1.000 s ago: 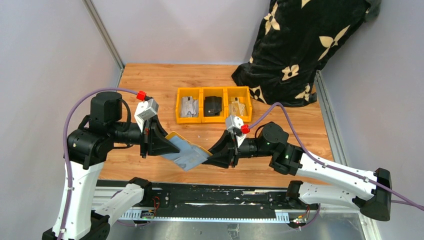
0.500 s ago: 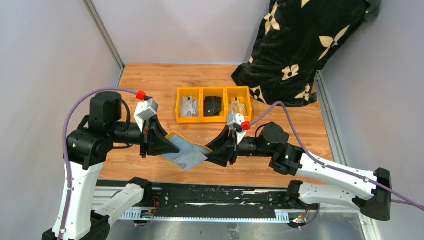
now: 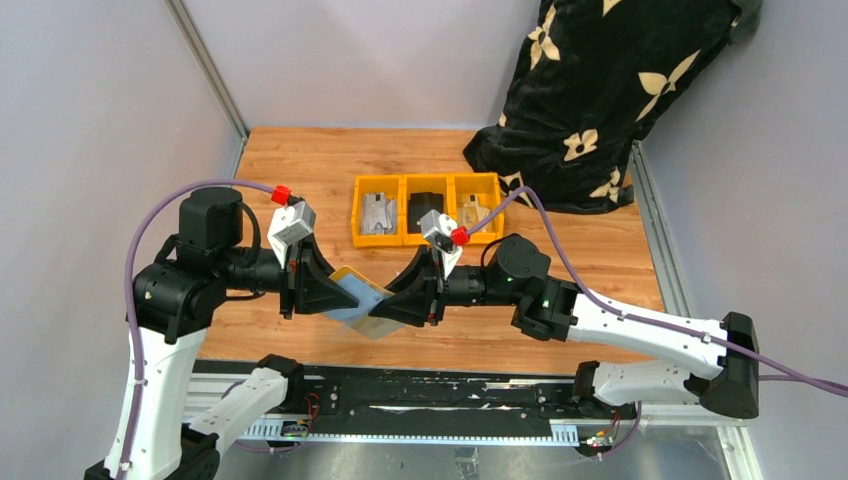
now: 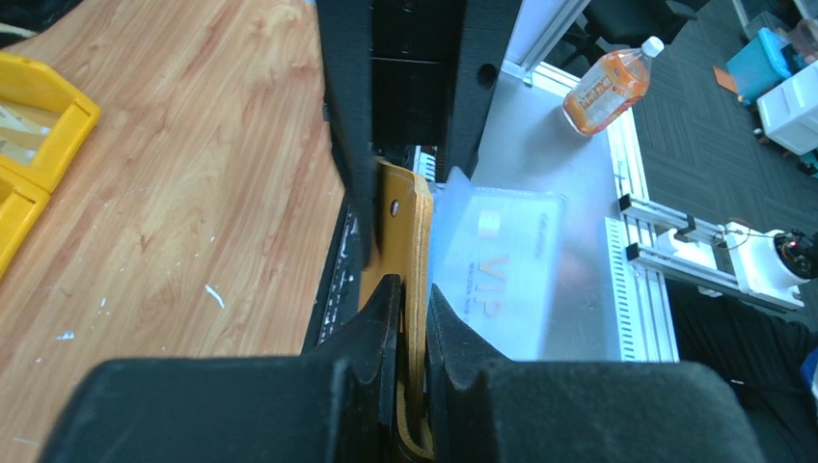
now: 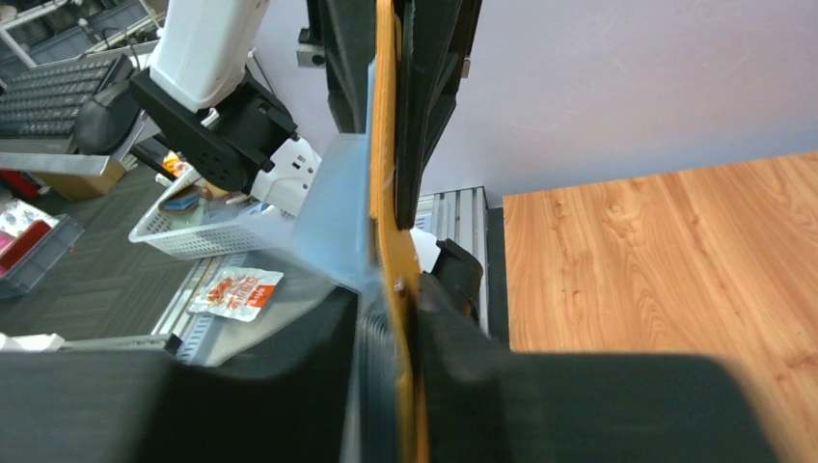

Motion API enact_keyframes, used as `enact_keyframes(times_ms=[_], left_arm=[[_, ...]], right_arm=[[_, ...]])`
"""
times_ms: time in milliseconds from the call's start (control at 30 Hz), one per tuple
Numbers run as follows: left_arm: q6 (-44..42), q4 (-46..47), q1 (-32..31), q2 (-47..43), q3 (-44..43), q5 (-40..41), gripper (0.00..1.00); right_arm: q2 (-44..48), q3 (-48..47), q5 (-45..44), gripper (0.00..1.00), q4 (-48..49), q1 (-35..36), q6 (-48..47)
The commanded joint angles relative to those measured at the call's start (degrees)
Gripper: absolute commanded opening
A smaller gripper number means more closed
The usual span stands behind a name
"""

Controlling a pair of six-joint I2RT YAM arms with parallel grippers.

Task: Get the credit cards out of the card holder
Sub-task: Remove the credit card from the card holder.

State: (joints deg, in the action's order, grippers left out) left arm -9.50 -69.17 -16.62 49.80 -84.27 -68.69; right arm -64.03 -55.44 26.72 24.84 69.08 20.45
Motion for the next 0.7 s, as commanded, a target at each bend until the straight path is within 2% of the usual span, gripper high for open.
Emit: enact_keyframes(times_ms=[0,67,133,167,200,400,467,567,667], left_arm=[[-2.50,0.79,0.19,-1.48,0.85,3.34,0.23],[-4.26,0.78,0.18,-2.40,0.85,6.10,0.50],[-6.68,0.74,0.19,-3.52,0.70,8.90,0.75],[-7.51,0.76,0.23,-4.17,0.63,10.40,0.84],[-8.83,0.79,0.19,-4.79,0.57,11.54,0.88],[-10.47,2.58,0.14,-7.92,0.78,15.05,0.99],[-11.09,2.54,0.23,-8.73,1.65,15.14,1.00],[-11.44,2.69,0.18,-10.17,4.77,13.66,1.00],[-11.00,3.19,0.16,-11.22,8.23,12.70,1.00]], right_arm=[[-1.40,-4.46,-4.92,0.15,-2.60,1.17,4.14],[-1.52,-6.15,-8.87,0.02,-6.84,1.23,4.97],[-1.55,-7.74,-11.04,0.00,-10.73,1.43,4.81],[-1.66,-8.51,-11.91,0.00,-12.57,1.60,4.47],[-1.85,-9.29,-12.59,0.00,-14.34,1.85,3.96],[-3.36,-12.86,-15.89,0.00,-21.54,2.66,3.12],[-4.38,-15.17,-18.36,0.00,-25.25,3.27,3.10],[-7.45,-21.58,-27.19,0.00,-35.04,5.25,3.26],[-13.10,-31.88,-39.28,0.00,-46.91,8.42,3.24]])
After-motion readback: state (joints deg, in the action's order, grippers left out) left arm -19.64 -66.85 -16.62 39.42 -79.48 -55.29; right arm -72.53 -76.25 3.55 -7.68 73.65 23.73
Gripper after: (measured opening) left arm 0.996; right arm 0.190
